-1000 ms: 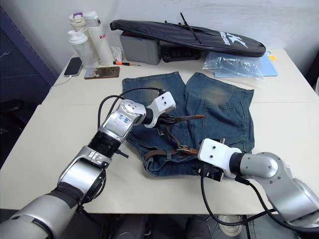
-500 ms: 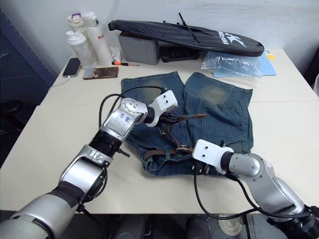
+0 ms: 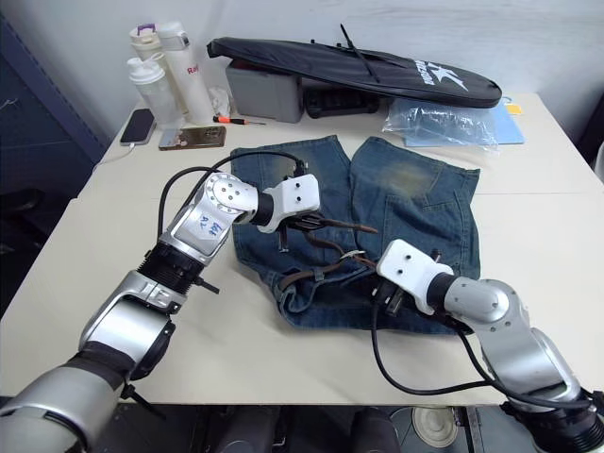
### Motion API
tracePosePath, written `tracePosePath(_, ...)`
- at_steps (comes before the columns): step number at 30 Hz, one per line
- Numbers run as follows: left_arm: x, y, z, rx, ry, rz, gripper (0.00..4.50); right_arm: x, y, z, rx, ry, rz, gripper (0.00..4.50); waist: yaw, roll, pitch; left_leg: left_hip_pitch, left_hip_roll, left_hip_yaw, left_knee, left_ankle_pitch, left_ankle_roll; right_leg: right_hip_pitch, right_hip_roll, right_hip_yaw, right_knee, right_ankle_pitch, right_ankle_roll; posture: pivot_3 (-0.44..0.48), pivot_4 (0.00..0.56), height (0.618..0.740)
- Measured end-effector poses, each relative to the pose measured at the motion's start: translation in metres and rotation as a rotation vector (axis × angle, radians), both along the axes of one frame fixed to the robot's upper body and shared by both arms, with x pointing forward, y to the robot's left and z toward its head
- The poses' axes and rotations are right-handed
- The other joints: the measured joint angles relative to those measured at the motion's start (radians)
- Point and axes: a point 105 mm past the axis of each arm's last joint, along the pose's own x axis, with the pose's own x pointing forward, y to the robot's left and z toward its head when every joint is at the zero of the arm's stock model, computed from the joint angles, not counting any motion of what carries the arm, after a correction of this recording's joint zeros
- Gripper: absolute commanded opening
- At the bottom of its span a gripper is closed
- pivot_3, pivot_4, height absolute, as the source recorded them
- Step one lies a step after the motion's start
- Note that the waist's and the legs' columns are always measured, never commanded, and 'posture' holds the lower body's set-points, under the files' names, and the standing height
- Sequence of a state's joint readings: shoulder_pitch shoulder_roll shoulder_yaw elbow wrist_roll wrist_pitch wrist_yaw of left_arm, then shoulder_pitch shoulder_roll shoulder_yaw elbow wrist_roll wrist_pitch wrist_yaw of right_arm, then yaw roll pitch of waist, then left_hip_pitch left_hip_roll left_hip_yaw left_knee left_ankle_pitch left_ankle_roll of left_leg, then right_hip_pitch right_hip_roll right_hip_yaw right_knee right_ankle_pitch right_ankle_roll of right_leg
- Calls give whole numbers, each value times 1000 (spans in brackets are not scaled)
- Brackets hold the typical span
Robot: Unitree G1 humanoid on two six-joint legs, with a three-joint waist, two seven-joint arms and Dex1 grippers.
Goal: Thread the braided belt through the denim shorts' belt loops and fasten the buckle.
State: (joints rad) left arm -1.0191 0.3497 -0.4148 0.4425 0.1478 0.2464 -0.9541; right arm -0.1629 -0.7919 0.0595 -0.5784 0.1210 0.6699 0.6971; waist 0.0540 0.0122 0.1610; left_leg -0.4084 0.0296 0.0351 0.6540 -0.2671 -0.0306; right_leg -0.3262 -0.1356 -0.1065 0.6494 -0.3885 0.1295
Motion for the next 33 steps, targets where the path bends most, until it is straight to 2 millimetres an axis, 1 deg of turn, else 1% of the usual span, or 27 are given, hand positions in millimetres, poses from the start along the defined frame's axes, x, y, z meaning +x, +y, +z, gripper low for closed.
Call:
tracePosePath(5,-5,6,-5,83,-43,-65,0,-10,0,-8,48,99,30,45,-4,1,-1,0,0,0,0,0,1,0,0,0,0,0,0,0,150,645)
tracePosePath(19,-6,5,-11,233,-219,-162,0,-12,1,0,23,100,58,45,-4,1,-1,0,0,1,0,0,1,-2,0,0,3,0,0,0,150,645)
tracePosePath(22,-5,4,-11,224,-212,-158,0,-12,1,0,22,103,56,45,-3,1,-1,0,0,1,0,0,1,-2,-1,0,4,0,0,0,150,645)
tracePosePath(28,-4,1,-4,116,-127,-107,0,-12,-1,-3,2,92,51,45,-4,1,-1,0,0,1,1,0,1,-2,-1,0,4,0,0,0,150,645)
tracePosePath(33,-3,4,-8,111,-86,-95,0,-11,2,-15,-53,70,69,45,-5,0,-1,0,0,1,1,0,1,-3,-1,0,4,0,0,0,150,645)
